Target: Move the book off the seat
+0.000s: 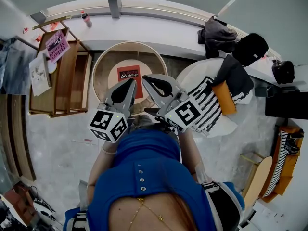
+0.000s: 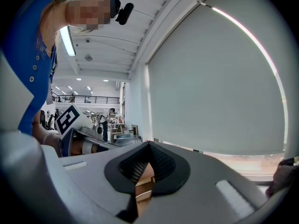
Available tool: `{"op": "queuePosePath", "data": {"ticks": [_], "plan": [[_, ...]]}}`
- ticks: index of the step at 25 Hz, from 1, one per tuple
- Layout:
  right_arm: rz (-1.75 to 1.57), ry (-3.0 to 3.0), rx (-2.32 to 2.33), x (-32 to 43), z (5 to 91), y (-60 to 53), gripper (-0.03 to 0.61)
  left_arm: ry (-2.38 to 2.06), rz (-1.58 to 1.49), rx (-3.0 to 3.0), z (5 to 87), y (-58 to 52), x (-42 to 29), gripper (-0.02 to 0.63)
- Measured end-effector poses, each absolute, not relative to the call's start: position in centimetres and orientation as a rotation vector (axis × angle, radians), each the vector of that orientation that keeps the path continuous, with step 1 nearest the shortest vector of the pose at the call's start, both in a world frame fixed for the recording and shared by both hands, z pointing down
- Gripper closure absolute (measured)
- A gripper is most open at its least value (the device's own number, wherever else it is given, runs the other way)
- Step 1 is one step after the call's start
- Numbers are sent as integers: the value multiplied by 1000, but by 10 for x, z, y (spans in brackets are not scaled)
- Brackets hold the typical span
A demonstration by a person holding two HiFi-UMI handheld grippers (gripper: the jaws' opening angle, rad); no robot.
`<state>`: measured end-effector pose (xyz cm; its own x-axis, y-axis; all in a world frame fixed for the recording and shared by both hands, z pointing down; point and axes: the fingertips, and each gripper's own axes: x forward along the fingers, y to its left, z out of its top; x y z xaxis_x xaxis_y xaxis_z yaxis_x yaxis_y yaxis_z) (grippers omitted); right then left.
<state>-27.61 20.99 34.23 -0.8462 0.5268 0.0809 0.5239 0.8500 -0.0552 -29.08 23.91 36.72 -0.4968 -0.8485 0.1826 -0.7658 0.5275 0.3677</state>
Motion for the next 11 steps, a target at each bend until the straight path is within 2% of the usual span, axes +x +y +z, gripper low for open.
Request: {"op": "queuePosePath", "data": {"ticks": [11], "plan": [[52, -2914, -830, -289, 347, 213, 578, -2422, -335, 1341, 372, 241, -303, 612]]}}
